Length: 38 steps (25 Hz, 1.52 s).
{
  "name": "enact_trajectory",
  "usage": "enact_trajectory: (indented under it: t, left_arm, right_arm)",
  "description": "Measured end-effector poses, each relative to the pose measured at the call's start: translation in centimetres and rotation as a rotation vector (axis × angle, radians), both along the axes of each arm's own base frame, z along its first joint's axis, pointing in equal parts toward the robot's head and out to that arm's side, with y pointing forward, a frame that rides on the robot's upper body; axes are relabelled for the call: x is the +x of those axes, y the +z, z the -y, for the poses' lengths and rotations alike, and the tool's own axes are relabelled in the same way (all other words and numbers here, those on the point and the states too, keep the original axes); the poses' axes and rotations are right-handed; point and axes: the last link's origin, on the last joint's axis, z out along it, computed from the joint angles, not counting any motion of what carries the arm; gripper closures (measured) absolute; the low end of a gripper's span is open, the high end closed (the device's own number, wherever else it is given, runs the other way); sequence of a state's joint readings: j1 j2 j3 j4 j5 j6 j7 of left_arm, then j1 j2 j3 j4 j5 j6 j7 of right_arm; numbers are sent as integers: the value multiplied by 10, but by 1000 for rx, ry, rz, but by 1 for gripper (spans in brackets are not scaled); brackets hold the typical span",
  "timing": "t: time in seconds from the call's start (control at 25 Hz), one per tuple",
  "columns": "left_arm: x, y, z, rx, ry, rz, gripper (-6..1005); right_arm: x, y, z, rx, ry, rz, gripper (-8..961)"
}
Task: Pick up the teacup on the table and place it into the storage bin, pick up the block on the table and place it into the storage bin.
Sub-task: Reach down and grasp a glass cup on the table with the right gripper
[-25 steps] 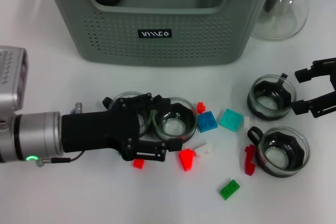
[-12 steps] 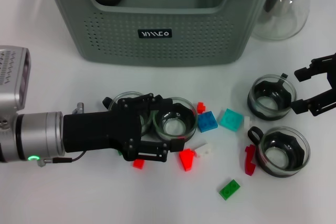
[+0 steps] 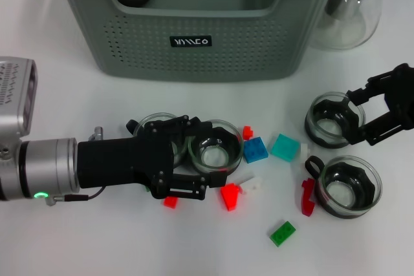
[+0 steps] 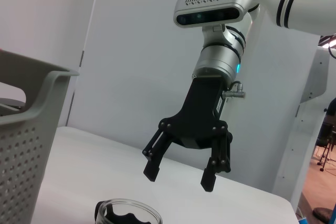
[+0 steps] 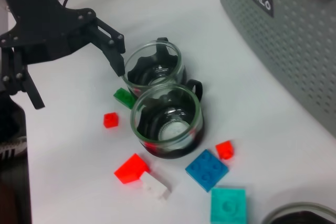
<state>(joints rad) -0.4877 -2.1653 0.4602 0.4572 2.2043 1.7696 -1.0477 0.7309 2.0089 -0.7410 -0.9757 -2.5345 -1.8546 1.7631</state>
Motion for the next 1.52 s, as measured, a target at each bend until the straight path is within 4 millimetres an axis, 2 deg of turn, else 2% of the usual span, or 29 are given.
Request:
enact_trajectory:
  t: [0.56, 1.0, 1.52]
  left_arm:
    - [-5, 4, 0, 10, 5, -13, 65]
    - [-11, 8, 3, 35, -1, -28, 64]
    - [-12, 7, 4, 35, 6, -21, 64]
  right_arm:
    - [-13, -30, -8, 9, -225, 143, 18]
    - [-22, -52, -14, 23, -232, 283, 41]
    - [-24, -69, -16, 28, -227, 338, 45]
